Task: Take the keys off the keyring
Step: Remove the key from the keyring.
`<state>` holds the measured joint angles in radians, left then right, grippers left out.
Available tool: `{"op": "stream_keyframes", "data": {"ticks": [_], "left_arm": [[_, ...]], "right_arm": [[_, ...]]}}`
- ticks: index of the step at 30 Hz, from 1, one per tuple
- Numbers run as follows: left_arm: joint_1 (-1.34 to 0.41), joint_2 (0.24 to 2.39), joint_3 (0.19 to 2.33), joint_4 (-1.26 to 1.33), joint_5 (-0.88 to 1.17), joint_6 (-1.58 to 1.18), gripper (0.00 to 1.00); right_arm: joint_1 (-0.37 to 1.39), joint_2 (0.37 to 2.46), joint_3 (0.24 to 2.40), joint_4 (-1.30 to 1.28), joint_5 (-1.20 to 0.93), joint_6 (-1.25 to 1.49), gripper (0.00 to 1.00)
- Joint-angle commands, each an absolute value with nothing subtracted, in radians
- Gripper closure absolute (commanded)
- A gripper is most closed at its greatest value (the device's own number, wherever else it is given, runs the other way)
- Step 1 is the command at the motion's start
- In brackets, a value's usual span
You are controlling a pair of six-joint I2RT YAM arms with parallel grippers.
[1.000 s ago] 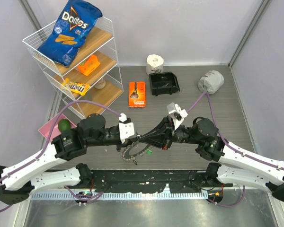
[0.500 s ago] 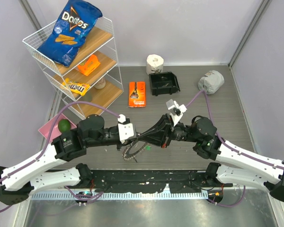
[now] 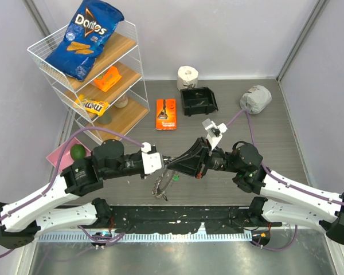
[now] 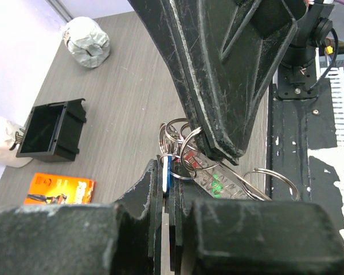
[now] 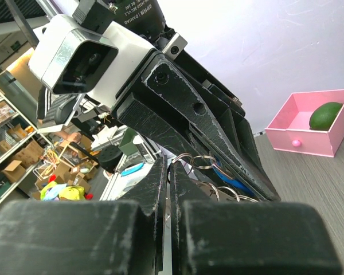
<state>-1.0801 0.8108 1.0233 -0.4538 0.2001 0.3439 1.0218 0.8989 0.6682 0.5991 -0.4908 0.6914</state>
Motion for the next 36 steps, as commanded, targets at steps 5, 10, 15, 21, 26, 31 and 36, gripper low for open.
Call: {"op": "stream_keyframes", "data": {"ticks": [5,10,15,21,26,31,36], "left_arm": [[-1.048,0.828,1.023,-0.304,0.084,0.406,1.00],[-1.020,0.838,1.014,-0.267,0.101,0.411,1.00],[-0.997,0.836,0.996,-0.226,0.115,0.408,1.00],[-0.974,0.818,0.974,-0.180,0.138,0.399,1.00],[-0.969,0.801,0.971,-0.169,0.137,0.397,1.00],[-0.966,0.784,0.962,-0.153,0.133,0.399,1.00],[-0.966,0.772,0.960,-0.156,0.133,0.399,1.00]], "right_arm": [[1.042,0.899,0.666,0.721,-0.595,0.772,0.95],[1.039,0.904,0.661,0.716,-0.598,0.772,0.95],[1.025,0.897,0.649,0.698,-0.601,0.778,0.95],[1.005,0.894,0.618,0.721,-0.607,0.807,0.95],[1.000,0.896,0.597,0.738,-0.609,0.830,0.95],[0.997,0.910,0.591,0.756,-0.617,0.850,0.95],[0.991,0.910,0.592,0.749,-0.621,0.845,0.95]]}}
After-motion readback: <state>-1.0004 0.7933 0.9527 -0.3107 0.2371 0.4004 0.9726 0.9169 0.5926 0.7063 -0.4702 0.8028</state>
